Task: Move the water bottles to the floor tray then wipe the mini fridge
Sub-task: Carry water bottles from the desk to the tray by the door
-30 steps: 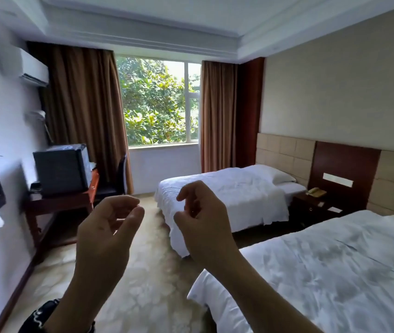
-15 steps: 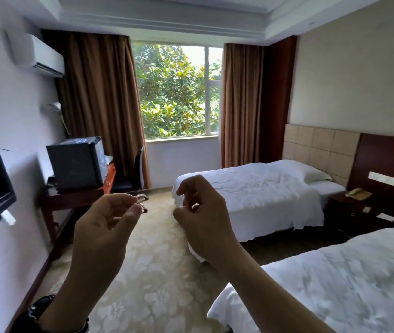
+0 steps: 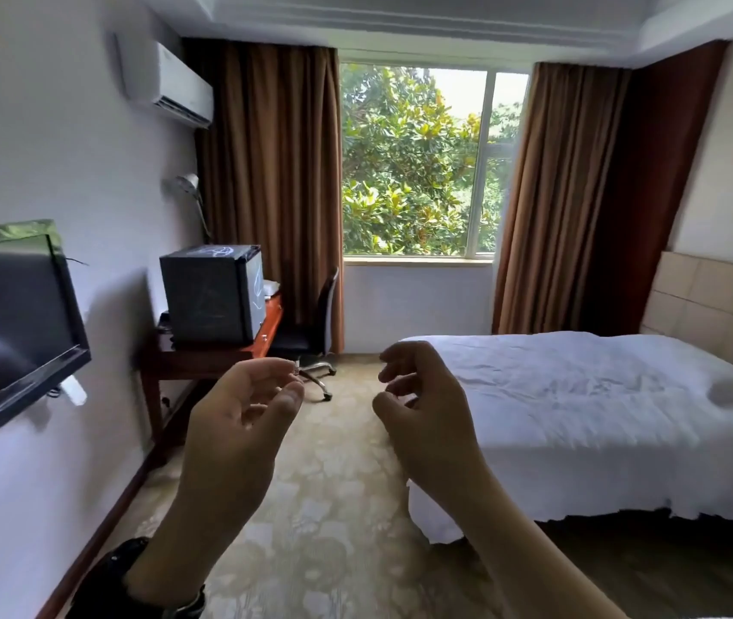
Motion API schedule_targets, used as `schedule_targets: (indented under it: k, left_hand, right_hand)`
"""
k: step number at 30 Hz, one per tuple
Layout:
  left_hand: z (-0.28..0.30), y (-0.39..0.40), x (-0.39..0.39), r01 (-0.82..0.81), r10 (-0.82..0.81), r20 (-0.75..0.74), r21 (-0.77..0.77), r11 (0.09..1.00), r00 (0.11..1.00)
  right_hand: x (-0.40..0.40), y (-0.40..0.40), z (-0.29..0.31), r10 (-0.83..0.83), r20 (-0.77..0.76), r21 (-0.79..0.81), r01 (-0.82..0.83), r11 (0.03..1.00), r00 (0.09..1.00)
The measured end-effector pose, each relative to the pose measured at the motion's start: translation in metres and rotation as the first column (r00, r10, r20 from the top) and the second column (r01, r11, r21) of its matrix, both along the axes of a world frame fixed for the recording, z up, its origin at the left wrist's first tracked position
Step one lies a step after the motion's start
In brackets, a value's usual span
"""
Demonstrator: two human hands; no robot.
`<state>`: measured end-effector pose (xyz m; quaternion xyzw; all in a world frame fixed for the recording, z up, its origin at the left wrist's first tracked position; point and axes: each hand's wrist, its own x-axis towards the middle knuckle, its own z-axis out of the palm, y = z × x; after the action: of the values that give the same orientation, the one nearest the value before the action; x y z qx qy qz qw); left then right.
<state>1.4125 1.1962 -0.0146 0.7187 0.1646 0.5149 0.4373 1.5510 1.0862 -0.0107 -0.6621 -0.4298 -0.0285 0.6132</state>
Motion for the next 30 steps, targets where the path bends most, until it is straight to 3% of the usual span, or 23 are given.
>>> schedule_targets:
  k: [7, 14, 21, 30]
  left_hand:
    - [-0.021, 0.165, 0.078, 0.011, -0.011, 0.007, -0.009, 1.000, 1.000]
    - [0.006, 0.316, 0.172, 0.047, -0.046, 0.031, -0.027, 0.999, 0.998]
    - [0.011, 0.411, 0.272, 0.071, -0.069, 0.061, -0.039, 0.997, 0.996]
    - [-0.003, 0.526, 0.469, 0.055, -0.056, 0.049, 0.011, 0.998, 0.997]
  right_hand:
    - [0.082, 0.164, -0.023, 0.059, 0.009, -0.043, -0.058, 0.997, 0.998]
    - [0.170, 0.308, 0.003, 0.032, 0.074, -0.037, -0.029, 0.999, 0.997]
    - [0.277, 0.400, 0.004, -0.008, 0.082, -0.001, 0.008, 1.000, 0.997]
    - [0.478, 0.523, -0.014, 0.006, 0.076, 0.036, -0.009, 0.999, 0.997]
